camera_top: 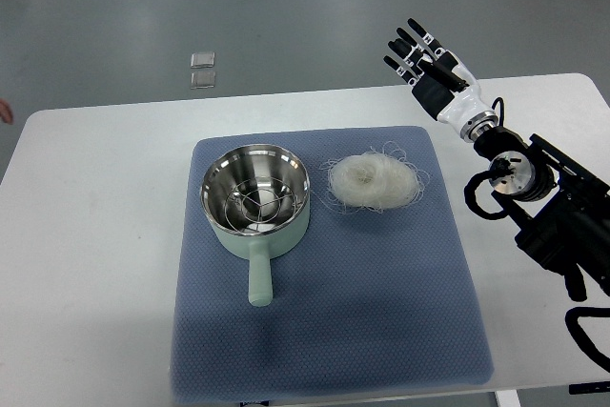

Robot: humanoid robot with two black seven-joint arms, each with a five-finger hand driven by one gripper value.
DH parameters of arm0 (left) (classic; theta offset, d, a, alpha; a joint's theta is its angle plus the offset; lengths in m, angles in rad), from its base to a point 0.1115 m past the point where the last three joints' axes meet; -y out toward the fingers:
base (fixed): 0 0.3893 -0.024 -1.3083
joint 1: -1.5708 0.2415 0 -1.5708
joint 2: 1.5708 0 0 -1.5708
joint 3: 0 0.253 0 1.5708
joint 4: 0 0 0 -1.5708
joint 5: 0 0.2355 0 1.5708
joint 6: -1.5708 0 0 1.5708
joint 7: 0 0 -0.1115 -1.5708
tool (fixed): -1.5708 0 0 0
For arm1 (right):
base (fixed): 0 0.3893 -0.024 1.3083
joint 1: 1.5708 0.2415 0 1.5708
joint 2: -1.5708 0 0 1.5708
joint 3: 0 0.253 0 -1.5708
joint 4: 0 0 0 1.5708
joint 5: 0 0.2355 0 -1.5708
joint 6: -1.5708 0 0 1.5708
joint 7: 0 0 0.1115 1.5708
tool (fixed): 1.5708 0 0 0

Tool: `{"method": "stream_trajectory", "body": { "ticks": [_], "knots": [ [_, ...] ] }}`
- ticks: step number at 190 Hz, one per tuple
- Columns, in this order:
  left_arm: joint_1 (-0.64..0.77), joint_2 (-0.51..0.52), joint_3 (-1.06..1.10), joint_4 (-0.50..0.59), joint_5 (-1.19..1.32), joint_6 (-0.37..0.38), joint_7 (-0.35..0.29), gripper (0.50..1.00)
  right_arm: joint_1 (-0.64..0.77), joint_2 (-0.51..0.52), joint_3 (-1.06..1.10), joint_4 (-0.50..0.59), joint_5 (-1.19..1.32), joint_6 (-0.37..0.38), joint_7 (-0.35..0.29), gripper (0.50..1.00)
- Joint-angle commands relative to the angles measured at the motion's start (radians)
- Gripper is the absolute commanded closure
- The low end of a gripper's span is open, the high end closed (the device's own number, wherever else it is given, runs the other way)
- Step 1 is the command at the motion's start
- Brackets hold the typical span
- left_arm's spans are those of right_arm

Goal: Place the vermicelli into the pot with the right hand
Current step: 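Move the right hand up and over toward the white vermicelli bundle, then lower the right hand onto the vermicelli bundle, fingers open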

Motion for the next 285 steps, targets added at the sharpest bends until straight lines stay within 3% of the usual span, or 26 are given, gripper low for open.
{"method": "stream_trajectory", "body": {
  "ticks": [1, 77, 114, 148, 185, 219, 265, 285],
  "knots": [
    [0.0, 0.0, 0.0, 0.001, 0.0, 0.0, 0.0, 0.5, 0.003, -0.002, -0.002, 0.0, 0.0, 0.0, 0.0, 0.572],
    [0.0, 0.0, -0.006, 0.003, -0.002, 0.0, 0.003, 0.5, 0.011, -0.005, -0.003, 0.002, -0.026, 0.002, -0.002, 0.572],
    [0.0, 0.0, -0.004, -0.002, -0.002, 0.0, 0.003, 0.5, 0.057, -0.035, -0.107, 0.003, -0.218, 0.022, -0.008, 0.572],
    [0.0, 0.0, -0.004, -0.005, -0.002, 0.0, 0.002, 0.5, 0.212, -0.167, -0.327, 0.015, -0.443, 0.038, -0.086, 0.572],
    [-0.002, 0.0, -0.003, -0.005, 0.001, -0.001, 0.002, 0.5, 0.47, -0.31, -0.777, 0.153, -0.802, 0.16, -0.196, 0.57],
    [-0.005, 0.0, -0.003, -0.019, 0.003, -0.001, 0.003, 0.5, 0.712, -0.325, -1.101, 0.227, -0.825, 0.273, -0.319, 0.57],
    [-0.005, 0.0, -0.003, -0.025, 0.003, -0.001, 0.002, 0.5, 0.721, -0.313, -1.106, 0.275, -0.712, 0.282, -0.325, 0.57],
    [-0.005, 0.0, -0.003, -0.022, 0.001, -0.001, 0.002, 0.5, 0.675, -0.284, -1.109, 0.272, -0.73, 0.253, -0.324, 0.57]
  ]
}}
